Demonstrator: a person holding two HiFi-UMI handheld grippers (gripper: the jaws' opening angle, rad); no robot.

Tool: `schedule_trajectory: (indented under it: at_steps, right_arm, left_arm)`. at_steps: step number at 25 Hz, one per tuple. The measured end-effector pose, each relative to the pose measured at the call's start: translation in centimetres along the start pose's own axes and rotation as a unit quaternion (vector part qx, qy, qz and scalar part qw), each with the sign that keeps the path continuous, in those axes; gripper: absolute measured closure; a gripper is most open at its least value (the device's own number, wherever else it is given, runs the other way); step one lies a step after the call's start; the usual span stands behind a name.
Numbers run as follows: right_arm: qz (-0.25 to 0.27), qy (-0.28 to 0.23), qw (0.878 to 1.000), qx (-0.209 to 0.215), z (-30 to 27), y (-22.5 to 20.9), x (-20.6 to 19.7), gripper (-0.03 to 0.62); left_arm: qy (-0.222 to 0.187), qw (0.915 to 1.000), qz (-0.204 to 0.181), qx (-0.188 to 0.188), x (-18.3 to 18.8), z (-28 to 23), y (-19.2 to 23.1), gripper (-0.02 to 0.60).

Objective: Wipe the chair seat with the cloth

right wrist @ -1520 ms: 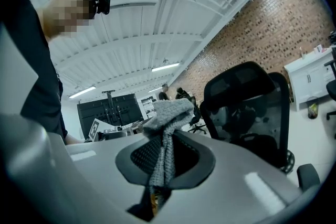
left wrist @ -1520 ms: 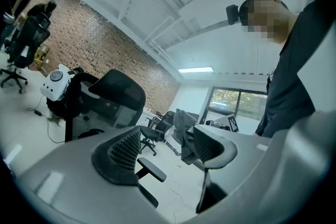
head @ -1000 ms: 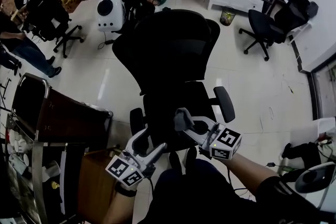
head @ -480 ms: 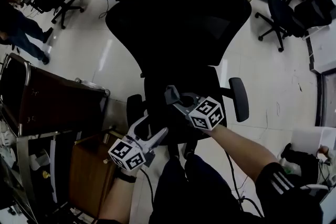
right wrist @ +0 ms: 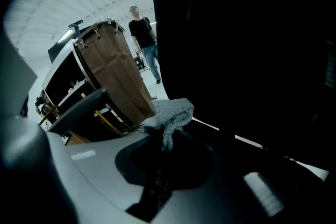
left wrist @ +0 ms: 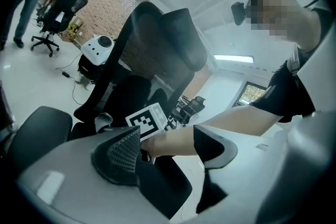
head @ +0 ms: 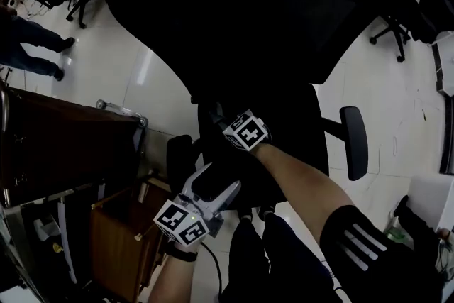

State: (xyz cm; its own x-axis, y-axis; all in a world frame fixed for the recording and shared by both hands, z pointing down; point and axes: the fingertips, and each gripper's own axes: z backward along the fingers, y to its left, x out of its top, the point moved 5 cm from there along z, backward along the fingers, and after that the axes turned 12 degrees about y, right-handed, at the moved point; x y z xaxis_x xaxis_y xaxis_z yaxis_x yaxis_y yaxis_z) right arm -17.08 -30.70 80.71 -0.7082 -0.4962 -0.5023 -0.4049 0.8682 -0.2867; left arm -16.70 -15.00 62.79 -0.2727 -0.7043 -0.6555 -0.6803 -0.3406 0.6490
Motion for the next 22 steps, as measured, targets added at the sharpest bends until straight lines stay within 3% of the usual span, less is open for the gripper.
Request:
schedule_trajectory:
  at_steps: [3, 7, 9, 12, 16, 22]
  right_arm:
    - [0.023, 0.026, 0.999, 0.005, -3.8, 0.4, -0.3, 0.565]
    - [0.114, 0.075, 0.990, -0.018, -7.7, 0.7, -2.0, 0.565]
    - [0.132, 0.086, 0.987, -0.027, -8.6, -0.1, -2.8, 0.565]
    - [0.129, 0.093, 0.987, -0.036, -7.9, -2.1, -3.8, 0.565]
    - [0.125, 0.141, 0.979, -0.083, -4.7, -7.5, -8.9, 0.565]
    - [0.048, 0.182, 0.966, -0.175, 3.9, -16.5, -16.5, 0.565]
  left_arm:
    - [-0.006, 1.0000, 0.003, 0.004, -0.5, -0.1, 0.9, 0.241]
    - [-0.005, 0.9999, 0.008, 0.002, -1.5, -0.6, 1.8, 0.241]
    - [-0.002, 1.0000, 0.007, 0.000, -2.1, -1.1, 2.2, 0.241]
    - [0.004, 1.0000, 0.002, -0.001, -2.4, -1.9, 2.3, 0.241]
    - [0.011, 0.9999, -0.009, -0.008, -2.0, -2.8, 1.5, 0.241]
    - [0.020, 0.9994, -0.019, -0.022, -1.7, -3.8, 0.4, 0.241]
